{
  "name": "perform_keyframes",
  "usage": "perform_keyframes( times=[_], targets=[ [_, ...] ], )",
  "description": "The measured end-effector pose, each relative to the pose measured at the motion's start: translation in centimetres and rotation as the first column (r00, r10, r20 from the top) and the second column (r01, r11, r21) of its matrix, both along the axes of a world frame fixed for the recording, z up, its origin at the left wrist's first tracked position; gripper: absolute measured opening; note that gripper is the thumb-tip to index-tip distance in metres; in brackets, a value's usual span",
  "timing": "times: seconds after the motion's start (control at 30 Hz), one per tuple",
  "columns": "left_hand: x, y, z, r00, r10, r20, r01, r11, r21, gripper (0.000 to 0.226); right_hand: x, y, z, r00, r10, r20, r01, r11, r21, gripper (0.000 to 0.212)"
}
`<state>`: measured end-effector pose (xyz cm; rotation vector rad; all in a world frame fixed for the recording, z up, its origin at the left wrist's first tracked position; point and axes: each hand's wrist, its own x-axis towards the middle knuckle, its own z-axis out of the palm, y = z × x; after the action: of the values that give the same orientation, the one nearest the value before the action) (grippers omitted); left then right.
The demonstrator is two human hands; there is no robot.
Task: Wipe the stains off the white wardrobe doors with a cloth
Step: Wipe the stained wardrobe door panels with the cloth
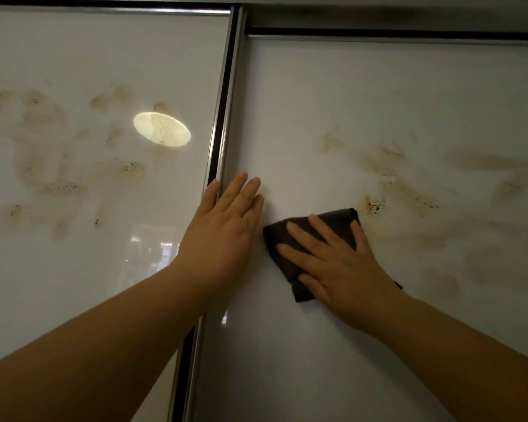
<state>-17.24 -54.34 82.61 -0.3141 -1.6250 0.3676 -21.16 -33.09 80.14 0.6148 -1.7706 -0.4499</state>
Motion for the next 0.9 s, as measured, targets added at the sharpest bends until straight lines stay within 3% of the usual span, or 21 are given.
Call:
perform_keyframes(
  times=[0.23, 0.33, 0.5, 0.63, 0.73, 0.9],
  targets=[
    [0.5, 0.6, 0.3, 0.998, 0.004, 0.065, -0.005, 1.000, 0.016, 0.051, 0.4, 0.7, 5.4, 0.994, -0.044, 0.105, 0.074, 0.952, -0.297, 0.052],
    [0.5, 1.4, 0.1, 0.998, 0.021, 0.051, -0.021, 1.000, -0.008, 0.053, 0.4, -0.8, 2.7, 0.998, 0.006, 0.063, 0.006, 0.983, -0.183, 0.052],
    [-0.6, 1.7, 0.0, 0.990, -0.119, 0.073, 0.122, 0.992, -0.034, 0.059, 0.1, 3.8, -0.9, 0.999, -0.043, 0.014, 0.043, 0.999, 0.032, 0.052],
    [-1.1, 2.4, 0.1, 0.969, -0.205, 0.141, 0.202, 0.979, 0.034, 0.054, 0.2, 6.3, 3.3, 0.994, -0.093, 0.053, 0.101, 0.980, -0.169, 0.053],
    [-1.9, 2.7, 0.0, 0.947, -0.153, 0.282, 0.132, 0.987, 0.093, 0.061, -0.3, 5.1, 5.1, 0.991, -0.098, 0.087, 0.119, 0.949, -0.292, 0.052],
    [-2.7, 3.4, -0.7, 0.952, -0.196, 0.234, 0.173, 0.978, 0.118, 0.069, -0.9, 5.1, 1.3, 0.999, -0.016, -0.029, 0.012, 0.991, -0.133, 0.051]
  ],
)
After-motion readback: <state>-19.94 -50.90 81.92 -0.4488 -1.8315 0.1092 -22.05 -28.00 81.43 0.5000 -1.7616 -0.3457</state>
